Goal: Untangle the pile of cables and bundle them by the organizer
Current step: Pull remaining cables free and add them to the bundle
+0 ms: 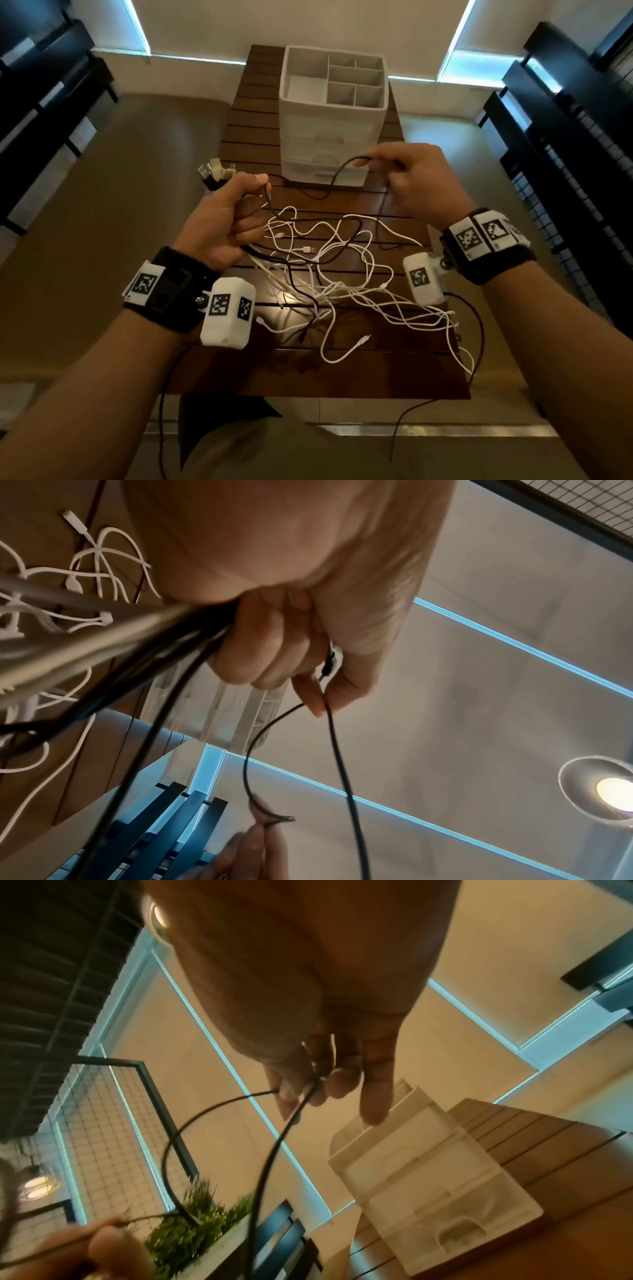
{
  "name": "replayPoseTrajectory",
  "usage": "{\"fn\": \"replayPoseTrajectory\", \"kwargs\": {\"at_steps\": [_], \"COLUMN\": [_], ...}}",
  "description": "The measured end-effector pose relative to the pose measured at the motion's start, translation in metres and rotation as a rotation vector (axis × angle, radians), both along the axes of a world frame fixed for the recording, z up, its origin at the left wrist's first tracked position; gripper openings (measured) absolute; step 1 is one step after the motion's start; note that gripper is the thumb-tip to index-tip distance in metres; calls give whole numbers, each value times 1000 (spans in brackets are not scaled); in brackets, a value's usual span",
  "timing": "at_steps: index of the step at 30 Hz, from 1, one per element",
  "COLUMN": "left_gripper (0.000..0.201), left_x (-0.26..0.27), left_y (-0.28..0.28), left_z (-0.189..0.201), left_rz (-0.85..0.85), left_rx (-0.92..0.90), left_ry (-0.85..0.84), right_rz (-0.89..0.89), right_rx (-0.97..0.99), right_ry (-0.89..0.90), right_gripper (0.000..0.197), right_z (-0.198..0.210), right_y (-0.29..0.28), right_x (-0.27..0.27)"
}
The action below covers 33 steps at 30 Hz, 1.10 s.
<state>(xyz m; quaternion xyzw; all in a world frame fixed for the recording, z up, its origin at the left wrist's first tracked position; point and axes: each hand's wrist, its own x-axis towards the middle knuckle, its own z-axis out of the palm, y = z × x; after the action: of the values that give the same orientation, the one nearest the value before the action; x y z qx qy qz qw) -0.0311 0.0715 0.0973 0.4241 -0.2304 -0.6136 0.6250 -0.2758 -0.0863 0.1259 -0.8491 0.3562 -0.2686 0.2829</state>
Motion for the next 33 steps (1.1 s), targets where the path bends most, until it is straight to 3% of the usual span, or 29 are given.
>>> {"fn": "replayPoseTrajectory", "kwargs": {"at_steps": [2,5,7,9,13,15,18,20,22,23,26,27,33], "left_gripper": [33,46,51,55,57,56,56,57,57,56,56,56,52], "left_x": [2,10,18,26,26,17,-3,-17,-27,-30,-29,-27,-15], "left_y": [2,5,7,12,16,15,11,7,4,3,7,10,14], "left_z": [-2,-3,0,4,14,17,19,23,27,30,33,33,34], "left_rz": [67,154,149,146,158,153,143,131,117,110,96,99,145], "left_rx": [40,45,-9,-62,-128,-135,-145,-173,-207,-215,-200,-190,-164], "left_ry": [13,67,130,158,147,130,97,70,49,54,104,102,101], "right_rz": [-24,16,-34,-102,-70,-66,76,293,448,459,345,307,258], "right_rx": [-55,-7,92,159,194,92,-16,88,169,194,171,139,8], "right_ry": [165,726,1000,1151,1407,1240,484,238,271,273,118,113,355], "right_gripper": [29,34,24,6,21,27,52,73,82,75,21,14,23], "right_z": [-3,-28,-53,-78,-103,-83,-20,14,13,4,-29,-37,-52], "right_y": [2,-1,-5,-6,-7,-7,22,62,94,105,115,113,95], "right_x": [-17,-48,-70,-91,-110,-91,-39,3,42,57,80,80,41]}}
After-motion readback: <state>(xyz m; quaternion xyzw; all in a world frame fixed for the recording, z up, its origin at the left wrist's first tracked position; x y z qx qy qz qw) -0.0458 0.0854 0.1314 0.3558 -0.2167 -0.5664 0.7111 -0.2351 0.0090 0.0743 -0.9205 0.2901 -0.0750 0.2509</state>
